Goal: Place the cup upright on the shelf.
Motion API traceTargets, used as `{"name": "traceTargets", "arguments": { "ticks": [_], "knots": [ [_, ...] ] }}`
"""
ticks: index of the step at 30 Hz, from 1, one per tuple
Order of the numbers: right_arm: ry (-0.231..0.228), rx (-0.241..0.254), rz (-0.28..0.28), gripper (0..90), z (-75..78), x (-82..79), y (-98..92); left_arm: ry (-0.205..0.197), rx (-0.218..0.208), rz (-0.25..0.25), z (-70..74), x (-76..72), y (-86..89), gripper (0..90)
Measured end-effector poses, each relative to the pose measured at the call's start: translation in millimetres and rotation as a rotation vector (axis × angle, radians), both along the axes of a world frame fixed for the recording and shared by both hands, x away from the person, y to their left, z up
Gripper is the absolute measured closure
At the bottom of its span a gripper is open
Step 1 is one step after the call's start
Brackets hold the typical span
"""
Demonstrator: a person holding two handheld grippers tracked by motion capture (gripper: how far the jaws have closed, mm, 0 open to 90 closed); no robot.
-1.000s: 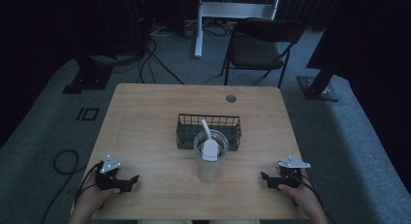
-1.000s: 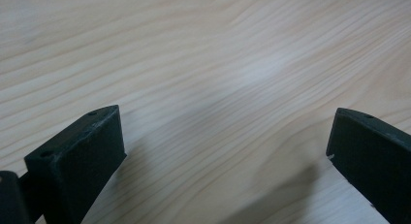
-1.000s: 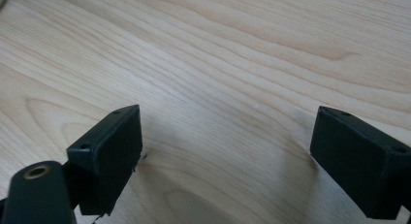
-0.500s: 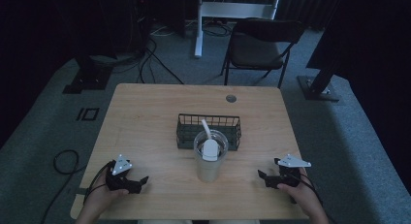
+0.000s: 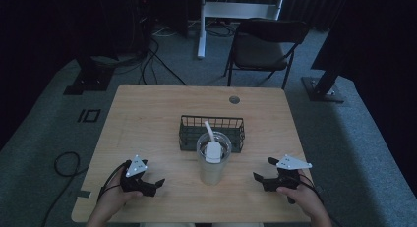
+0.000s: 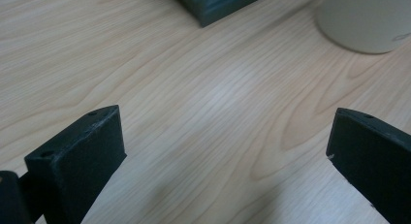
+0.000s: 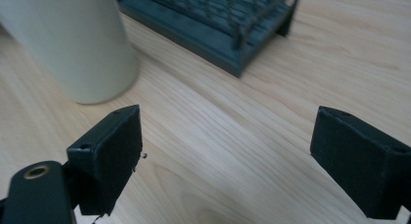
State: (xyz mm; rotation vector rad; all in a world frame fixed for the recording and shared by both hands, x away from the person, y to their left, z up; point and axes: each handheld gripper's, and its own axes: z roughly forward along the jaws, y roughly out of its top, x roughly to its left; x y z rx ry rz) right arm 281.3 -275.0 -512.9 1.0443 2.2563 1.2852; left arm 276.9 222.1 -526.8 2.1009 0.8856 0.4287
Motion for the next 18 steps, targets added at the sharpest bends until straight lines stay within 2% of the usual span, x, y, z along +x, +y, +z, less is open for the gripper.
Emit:
{"name": "traceTargets", "arguments": {
  "ticks": [8, 13, 18],
  "knots": [
    [-0.015, 0.032, 0.075, 11.4, 3.0, 1.2, 17.4, -0.014, -0.027, -0.066, 3.2, -0.6, -23.3, 0.5],
    [-0.027, 0.071, 0.128, 11.4, 5.3, 3.1, 32.5, -0.041, -0.049, -0.117, 5.1, -0.6, -38.4, 0.5],
    [-0.044, 0.092, 0.171, 11.4, 8.3, 4.5, 47.2, -0.046, -0.068, -0.144, 4.7, 0.6, -53.5, 0.5]
  ]
}}
